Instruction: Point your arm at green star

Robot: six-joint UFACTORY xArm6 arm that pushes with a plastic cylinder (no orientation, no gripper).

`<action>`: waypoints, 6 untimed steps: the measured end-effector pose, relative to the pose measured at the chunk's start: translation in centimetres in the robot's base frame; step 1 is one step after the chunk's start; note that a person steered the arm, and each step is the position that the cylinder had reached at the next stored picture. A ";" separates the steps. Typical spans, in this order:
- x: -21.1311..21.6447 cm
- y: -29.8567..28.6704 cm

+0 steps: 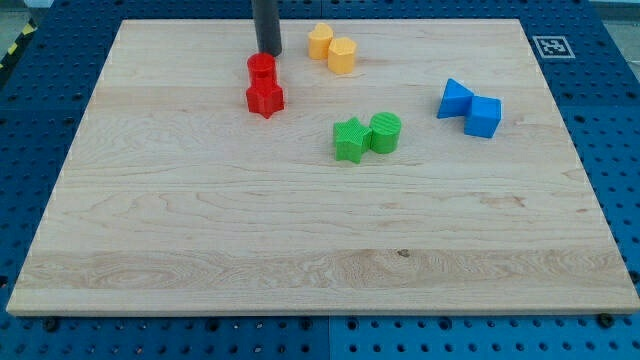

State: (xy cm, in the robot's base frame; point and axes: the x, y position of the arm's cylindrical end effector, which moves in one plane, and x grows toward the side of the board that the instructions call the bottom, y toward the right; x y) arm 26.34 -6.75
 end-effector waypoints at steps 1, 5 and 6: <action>1.8 1.1; 10.3 9.4; 11.8 12.6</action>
